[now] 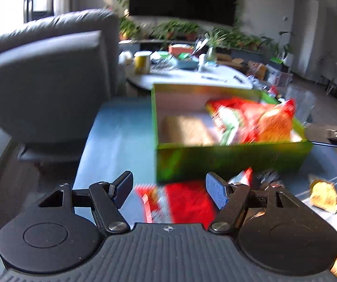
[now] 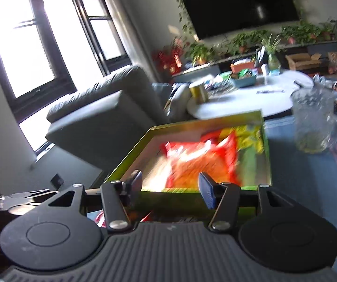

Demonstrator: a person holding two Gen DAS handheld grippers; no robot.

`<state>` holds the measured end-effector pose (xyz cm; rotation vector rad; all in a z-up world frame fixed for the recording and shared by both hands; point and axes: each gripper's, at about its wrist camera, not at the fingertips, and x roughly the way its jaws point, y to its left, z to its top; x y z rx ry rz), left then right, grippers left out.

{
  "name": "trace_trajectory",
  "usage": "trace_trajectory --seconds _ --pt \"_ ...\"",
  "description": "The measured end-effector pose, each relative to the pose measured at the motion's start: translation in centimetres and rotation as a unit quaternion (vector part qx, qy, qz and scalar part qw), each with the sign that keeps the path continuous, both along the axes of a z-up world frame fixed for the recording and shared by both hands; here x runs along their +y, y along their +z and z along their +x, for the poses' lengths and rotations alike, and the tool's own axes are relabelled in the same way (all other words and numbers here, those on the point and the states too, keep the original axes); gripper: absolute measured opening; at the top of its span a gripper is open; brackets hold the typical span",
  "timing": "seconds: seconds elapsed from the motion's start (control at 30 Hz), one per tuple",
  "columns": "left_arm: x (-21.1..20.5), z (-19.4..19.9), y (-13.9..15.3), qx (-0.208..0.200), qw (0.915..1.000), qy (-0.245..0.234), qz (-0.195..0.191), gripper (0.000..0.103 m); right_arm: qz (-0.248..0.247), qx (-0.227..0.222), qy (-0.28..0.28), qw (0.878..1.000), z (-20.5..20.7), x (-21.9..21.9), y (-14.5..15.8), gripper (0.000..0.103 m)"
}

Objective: Organize snacks
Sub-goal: 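Move both grippers to the red biscuit pack beside the box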

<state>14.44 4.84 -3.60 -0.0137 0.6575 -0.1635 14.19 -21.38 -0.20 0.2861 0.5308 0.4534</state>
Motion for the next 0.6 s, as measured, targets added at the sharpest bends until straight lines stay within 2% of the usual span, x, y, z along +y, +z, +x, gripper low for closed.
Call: trace_trajectory --seconds 0.07,0.23,0.33,0.43,0.6 --pt "0.4 -0.3 -1.0 0.020 0.9997 0.013 -0.001 0.066 -0.002 0.012 0.008 1.000 -0.5 0.8 -0.4 0.055" --pt "1.3 -1.4 -3.1 0.060 0.9974 0.008 -0.040 0.066 -0.008 0.031 0.026 0.999 -1.8 2.3 -0.8 0.055" --pt "1.4 -2.0 -3.6 0.050 0.9977 0.008 -0.045 0.065 0.002 0.048 0.044 0.998 -2.0 3.5 -1.1 0.055" --pt "1.2 -2.3 -3.6 0.039 0.9981 -0.008 -0.047 0.054 0.006 0.071 0.042 0.997 -1.7 5.4 -1.3 0.055" --pt "1.6 -2.5 -3.7 0.040 0.9973 -0.009 -0.061 0.054 0.040 0.115 0.069 0.990 -0.3 8.4 -1.9 0.055"
